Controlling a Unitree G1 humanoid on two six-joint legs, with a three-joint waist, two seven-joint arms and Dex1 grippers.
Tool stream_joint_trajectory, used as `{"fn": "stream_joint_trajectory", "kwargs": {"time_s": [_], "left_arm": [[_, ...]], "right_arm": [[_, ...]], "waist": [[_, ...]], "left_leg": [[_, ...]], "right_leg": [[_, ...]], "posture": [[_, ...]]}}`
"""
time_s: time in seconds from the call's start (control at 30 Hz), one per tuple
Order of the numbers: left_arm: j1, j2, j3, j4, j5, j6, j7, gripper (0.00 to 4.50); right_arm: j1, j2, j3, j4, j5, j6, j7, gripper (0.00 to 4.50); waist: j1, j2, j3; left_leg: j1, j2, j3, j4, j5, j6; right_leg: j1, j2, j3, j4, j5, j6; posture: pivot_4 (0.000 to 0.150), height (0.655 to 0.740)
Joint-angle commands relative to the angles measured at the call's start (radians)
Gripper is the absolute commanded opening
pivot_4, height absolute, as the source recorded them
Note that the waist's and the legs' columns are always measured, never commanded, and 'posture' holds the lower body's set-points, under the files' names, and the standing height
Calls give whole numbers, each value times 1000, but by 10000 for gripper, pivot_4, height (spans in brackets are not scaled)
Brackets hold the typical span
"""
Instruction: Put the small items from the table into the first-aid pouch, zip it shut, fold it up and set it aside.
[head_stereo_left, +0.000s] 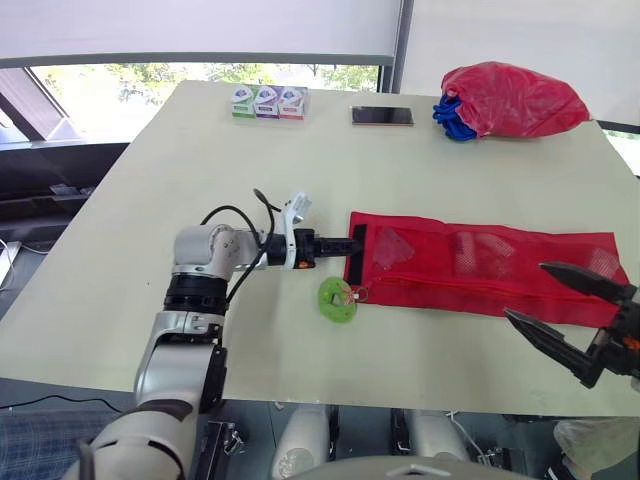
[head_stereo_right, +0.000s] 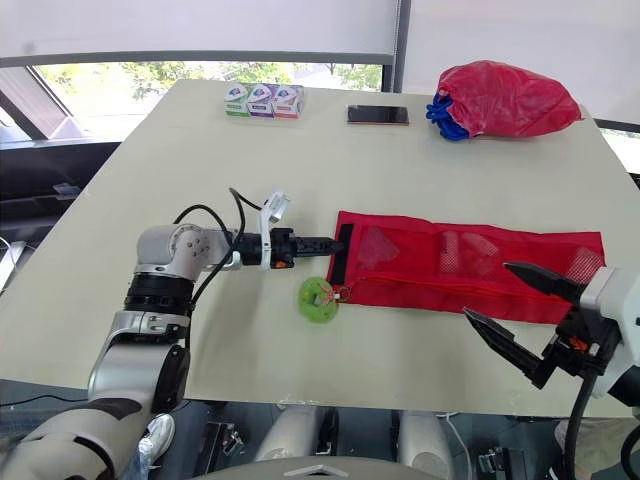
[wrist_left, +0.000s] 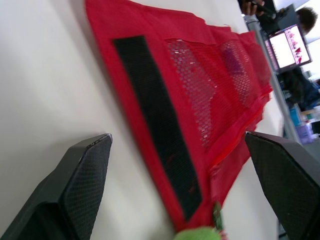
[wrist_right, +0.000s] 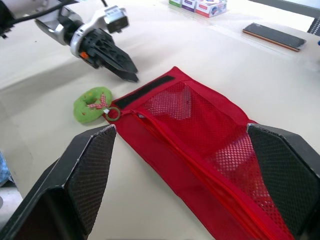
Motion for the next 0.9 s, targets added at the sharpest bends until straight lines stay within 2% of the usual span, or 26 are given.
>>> {"fn": "stream_joint_trajectory", "kwargs": {"time_s": [0.03, 0.3, 0.4, 0.47, 0.5, 0.53, 0.63, 0.7, 0.9], "left_arm": [[0, -45, 64, 43, -40, 98, 49, 45000], [-15, -85, 181, 106, -70, 166, 109, 45000], [-17, -83, 178, 116, -77, 169, 105, 38180], [-18, -86, 177, 120, -84, 171, 101, 29875], [-19, -86, 179, 122, -86, 174, 100, 28203], [-21, -87, 180, 122, -88, 177, 101, 22817], [-29, -93, 200, 117, -100, 203, 114, 11006], [-28, -95, 211, 95, -111, 228, 121, 586], [-33, -104, 255, 65, -130, 273, 148, 586]], "right_arm": [[-10, -12, -2, -43, 13, -24, -25, 44568], [-15, -13, 10, -57, -5, -33, -47, 44568], [-10, -13, 13, -54, -23, -35, -46, 45000], [-15, -15, 18, -53, -30, -36, -50, 45000], [-18, -16, 23, -52, -35, -37, -52, 45000], [-19, -17, 27, -52, -41, -38, -52, 45000], [-22, -18, 44, -51, -60, -42, -54, 45000], [-41, -25, 82, -50, -86, -38, -73, 45000], [-146, -41, 288, -86, -36, 36, -178, 45000]], "waist": [[-2, 0, 0], [-3, 0, 0], [-3, 0, 0], [-4, 0, 0], [-4, 0, 0], [-4, 0, 0], [-3, 0, 0], [-3, 0, 0], [-4, -1, 0]], "left_leg": [[0, 0, 0, 0, 0, 0], [0, 0, 0, 0, 0, 0], [0, 0, 0, 0, 0, 0], [0, 0, 0, 0, 0, 0], [0, 0, 0, 0, 0, 0], [0, 0, 0, 0, 0, 0], [0, 0, 0, 0, 0, 0], [0, 0, 0, 0, 0, 0], [0, 0, 0, 0, 1, -1]], "right_leg": [[0, 0, 0, 0, 0, 0], [0, 0, 0, 0, 0, 0], [0, 0, 0, 0, 0, 0], [0, 0, 0, 0, 0, -1], [0, 0, 0, 0, 0, -1], [0, 0, 0, 0, 0, -1], [0, 0, 0, 0, 0, -1], [0, 0, 0, 0, 0, -1], [-1, 0, 0, 0, 0, -1]], "posture": [[1500, 7400], [1500, 7400], [1500, 7400], [1500, 7400], [1500, 7400], [1500, 7400], [1500, 7400], [1500, 7400], [1500, 7400]]}}
